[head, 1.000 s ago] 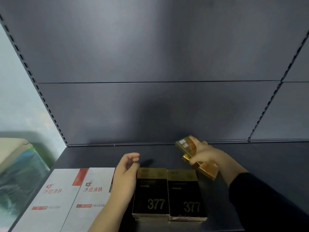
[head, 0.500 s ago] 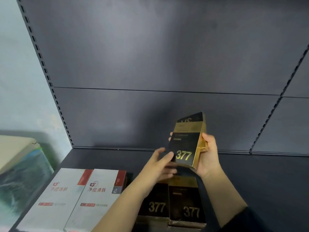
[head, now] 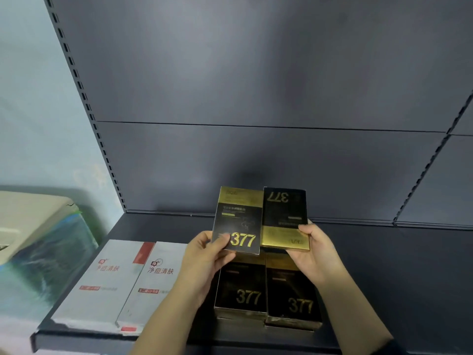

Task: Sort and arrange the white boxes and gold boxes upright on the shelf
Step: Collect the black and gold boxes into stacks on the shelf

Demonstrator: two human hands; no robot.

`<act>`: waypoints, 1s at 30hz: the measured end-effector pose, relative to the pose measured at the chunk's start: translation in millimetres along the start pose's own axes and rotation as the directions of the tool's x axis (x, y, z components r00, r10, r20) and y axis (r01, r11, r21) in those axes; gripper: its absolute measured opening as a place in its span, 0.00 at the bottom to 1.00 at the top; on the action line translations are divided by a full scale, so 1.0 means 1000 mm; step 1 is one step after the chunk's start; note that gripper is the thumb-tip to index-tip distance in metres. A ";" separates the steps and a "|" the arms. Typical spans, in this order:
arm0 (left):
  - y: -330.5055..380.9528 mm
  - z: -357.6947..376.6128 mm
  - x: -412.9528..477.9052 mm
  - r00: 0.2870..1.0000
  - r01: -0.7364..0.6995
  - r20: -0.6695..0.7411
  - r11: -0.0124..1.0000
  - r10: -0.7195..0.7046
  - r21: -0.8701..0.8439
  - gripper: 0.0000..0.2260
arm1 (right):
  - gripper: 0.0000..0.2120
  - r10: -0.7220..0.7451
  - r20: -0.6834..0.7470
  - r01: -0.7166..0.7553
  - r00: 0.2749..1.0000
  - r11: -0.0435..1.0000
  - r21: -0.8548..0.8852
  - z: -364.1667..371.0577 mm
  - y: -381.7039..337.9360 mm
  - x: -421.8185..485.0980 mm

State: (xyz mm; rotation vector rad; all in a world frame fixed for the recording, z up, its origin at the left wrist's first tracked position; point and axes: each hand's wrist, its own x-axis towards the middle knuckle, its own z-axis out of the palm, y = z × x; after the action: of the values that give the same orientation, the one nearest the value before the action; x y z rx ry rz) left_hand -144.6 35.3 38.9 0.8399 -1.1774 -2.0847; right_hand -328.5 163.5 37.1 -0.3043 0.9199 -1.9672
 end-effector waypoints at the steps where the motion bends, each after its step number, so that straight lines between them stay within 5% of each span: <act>1: 0.001 -0.005 -0.002 1.000 -0.020 -0.011 0.999 0.020 0.029 0.07 | 0.21 -0.002 -0.017 0.001 1.000 0.998 -0.062 -0.003 0.001 -0.001; 9: -0.003 -0.027 -0.014 0.998 -0.043 -0.045 0.995 0.047 0.095 0.10 | 0.15 0.096 -0.074 -0.117 0.993 0.924 -0.364 -0.014 -0.004 -0.018; 12: -0.005 -0.028 -0.017 0.997 -0.039 -0.067 0.994 0.046 0.102 0.10 | 0.30 0.153 0.013 -0.129 0.988 0.871 -0.475 -0.018 -0.011 -0.025; 15: -0.007 -0.028 -0.021 0.996 -0.028 -0.080 0.996 0.034 0.083 0.10 | 0.41 0.097 -0.057 -0.112 0.994 0.838 -0.534 -0.022 -0.019 -0.030; 21: -0.016 -0.028 -0.034 0.994 0.004 -0.108 0.991 0.010 0.131 0.08 | 0.12 -0.156 -0.279 -0.023 0.948 0.838 -0.546 -0.021 -0.036 -0.028; 30: -0.030 -0.019 -0.045 0.996 0.011 -0.080 0.908 0.025 0.419 0.15 | 0.06 -0.061 -0.059 -0.029 0.996 0.404 -0.914 -0.012 -0.043 -0.001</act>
State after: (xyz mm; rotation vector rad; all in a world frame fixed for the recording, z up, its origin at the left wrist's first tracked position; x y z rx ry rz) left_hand -108.2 72.0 15.2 1.1019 -1.6094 -1.7924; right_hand -361.3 183.0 59.3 -0.8610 2.0407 -1.2623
